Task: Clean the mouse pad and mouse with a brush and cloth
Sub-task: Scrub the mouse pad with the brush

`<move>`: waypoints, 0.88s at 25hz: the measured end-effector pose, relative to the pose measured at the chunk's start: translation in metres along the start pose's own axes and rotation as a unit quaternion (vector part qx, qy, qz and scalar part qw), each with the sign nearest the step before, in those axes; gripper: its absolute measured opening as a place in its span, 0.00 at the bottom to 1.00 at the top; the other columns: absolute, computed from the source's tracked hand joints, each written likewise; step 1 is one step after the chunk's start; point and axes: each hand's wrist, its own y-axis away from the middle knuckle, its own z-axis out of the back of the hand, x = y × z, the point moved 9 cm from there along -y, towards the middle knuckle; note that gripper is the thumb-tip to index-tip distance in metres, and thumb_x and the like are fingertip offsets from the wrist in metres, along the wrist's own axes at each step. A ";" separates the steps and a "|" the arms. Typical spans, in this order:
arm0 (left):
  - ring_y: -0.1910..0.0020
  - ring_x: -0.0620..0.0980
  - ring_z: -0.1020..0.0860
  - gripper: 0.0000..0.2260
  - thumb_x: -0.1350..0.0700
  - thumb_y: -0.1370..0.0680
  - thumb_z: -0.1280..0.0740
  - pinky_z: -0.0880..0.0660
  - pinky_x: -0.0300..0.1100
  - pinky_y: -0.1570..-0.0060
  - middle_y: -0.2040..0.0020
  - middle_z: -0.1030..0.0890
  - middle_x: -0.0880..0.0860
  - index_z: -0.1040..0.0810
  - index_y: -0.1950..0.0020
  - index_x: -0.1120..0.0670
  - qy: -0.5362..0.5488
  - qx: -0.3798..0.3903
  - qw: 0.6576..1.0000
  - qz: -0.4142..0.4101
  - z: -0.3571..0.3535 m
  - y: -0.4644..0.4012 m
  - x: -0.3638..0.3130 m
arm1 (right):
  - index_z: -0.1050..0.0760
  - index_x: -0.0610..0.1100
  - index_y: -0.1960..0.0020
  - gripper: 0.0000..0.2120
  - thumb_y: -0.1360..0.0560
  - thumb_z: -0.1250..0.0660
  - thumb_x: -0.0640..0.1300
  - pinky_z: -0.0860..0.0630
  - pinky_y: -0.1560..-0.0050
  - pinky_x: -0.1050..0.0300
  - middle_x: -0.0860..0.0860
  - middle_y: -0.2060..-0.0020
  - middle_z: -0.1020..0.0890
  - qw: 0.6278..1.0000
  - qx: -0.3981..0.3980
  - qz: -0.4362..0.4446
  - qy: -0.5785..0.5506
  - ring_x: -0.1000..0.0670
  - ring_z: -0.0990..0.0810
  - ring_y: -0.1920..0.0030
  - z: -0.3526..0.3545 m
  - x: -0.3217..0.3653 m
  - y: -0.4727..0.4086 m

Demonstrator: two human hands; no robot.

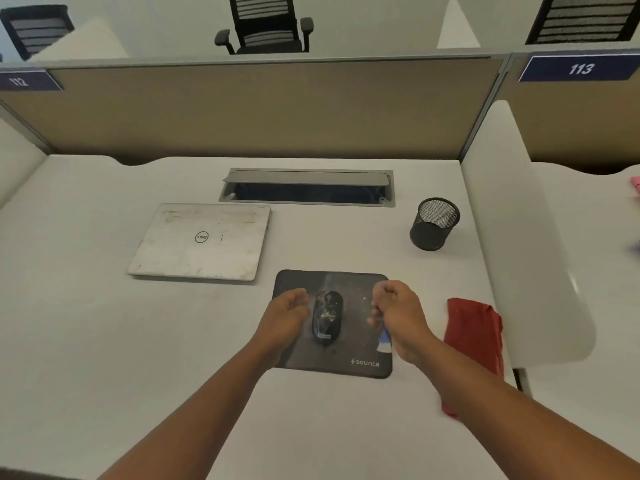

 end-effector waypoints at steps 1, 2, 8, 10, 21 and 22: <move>0.36 0.47 0.25 0.18 0.58 0.18 0.35 0.27 0.42 0.37 0.34 0.22 0.48 0.27 0.28 0.53 0.012 0.012 1.000 0.014 -0.001 0.001 0.007 | 0.24 0.41 0.52 0.04 0.20 0.37 0.38 0.25 0.68 0.60 0.46 0.64 0.22 0.999 0.010 -0.023 0.024 0.52 0.26 0.68 -0.011 -0.012 0.005; 0.34 0.48 0.25 0.18 0.56 0.17 0.36 0.28 0.46 0.33 0.33 0.23 0.48 0.27 0.27 0.52 0.019 0.024 0.999 0.025 -0.004 0.001 0.014 | 0.22 0.41 0.52 0.04 0.21 0.36 0.38 0.26 0.69 0.61 0.46 0.63 0.21 0.998 0.009 -0.039 0.048 0.52 0.25 0.67 -0.018 -0.022 0.009; 0.47 0.40 0.20 0.10 0.47 0.24 0.35 0.26 0.39 0.46 0.53 0.15 0.38 0.16 0.54 0.34 0.084 0.097 0.991 0.024 -0.023 0.000 0.027 | 0.22 0.48 0.53 0.06 0.20 0.35 0.39 0.27 0.70 0.59 0.48 0.60 0.21 0.990 -0.026 -0.029 0.133 0.51 0.26 0.64 -0.038 -0.037 0.020; 0.51 0.40 0.19 0.14 0.50 0.27 0.38 0.25 0.37 0.48 0.58 0.15 0.36 0.17 0.61 0.32 0.104 0.107 0.988 0.026 -0.027 -0.002 0.027 | 0.21 0.47 0.53 0.08 0.20 0.37 0.38 0.28 0.72 0.59 0.48 0.61 0.22 0.988 -0.021 -0.021 0.155 0.50 0.28 0.65 -0.044 -0.038 0.019; 0.54 0.37 0.22 0.25 0.56 0.18 0.43 0.26 0.34 0.49 0.62 0.18 0.32 0.19 0.65 0.30 0.100 0.052 0.993 0.020 0.000 -0.004 0.041 | 0.19 0.53 0.54 0.13 0.18 0.39 0.40 0.31 0.73 0.68 0.51 0.59 0.16 0.988 0.019 0.014 0.152 0.58 0.25 0.68 -0.079 -0.038 0.026; 0.55 0.35 0.21 0.25 0.54 0.18 0.43 0.26 0.32 0.52 0.61 0.18 0.31 0.19 0.64 0.29 0.097 0.043 0.994 0.019 0.009 -0.002 0.043 | 0.19 0.53 0.53 0.13 0.18 0.39 0.40 0.31 0.72 0.69 0.51 0.58 0.16 0.988 0.032 0.015 0.148 0.59 0.25 0.68 -0.089 -0.039 0.028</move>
